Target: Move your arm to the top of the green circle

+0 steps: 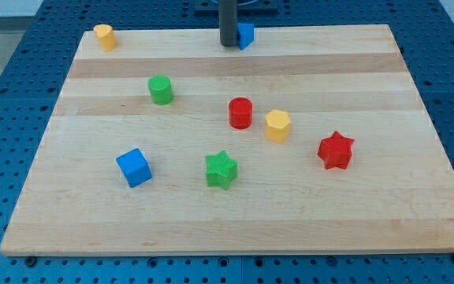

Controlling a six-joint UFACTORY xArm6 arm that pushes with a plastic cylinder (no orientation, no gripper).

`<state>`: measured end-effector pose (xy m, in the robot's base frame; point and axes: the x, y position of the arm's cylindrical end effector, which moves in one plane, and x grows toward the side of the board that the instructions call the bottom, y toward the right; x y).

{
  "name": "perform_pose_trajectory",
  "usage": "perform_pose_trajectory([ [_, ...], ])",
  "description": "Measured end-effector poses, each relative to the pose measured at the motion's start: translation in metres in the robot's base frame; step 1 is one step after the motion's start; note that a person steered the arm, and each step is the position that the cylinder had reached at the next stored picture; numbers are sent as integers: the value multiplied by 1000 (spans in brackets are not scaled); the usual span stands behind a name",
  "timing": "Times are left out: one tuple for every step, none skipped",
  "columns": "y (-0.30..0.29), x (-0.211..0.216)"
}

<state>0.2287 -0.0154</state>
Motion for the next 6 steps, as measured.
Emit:
perform_pose_trajectory([
  [1, -4],
  [3, -21],
  [0, -24],
  [-17, -21],
  [-57, -1],
  [-95, 21],
])
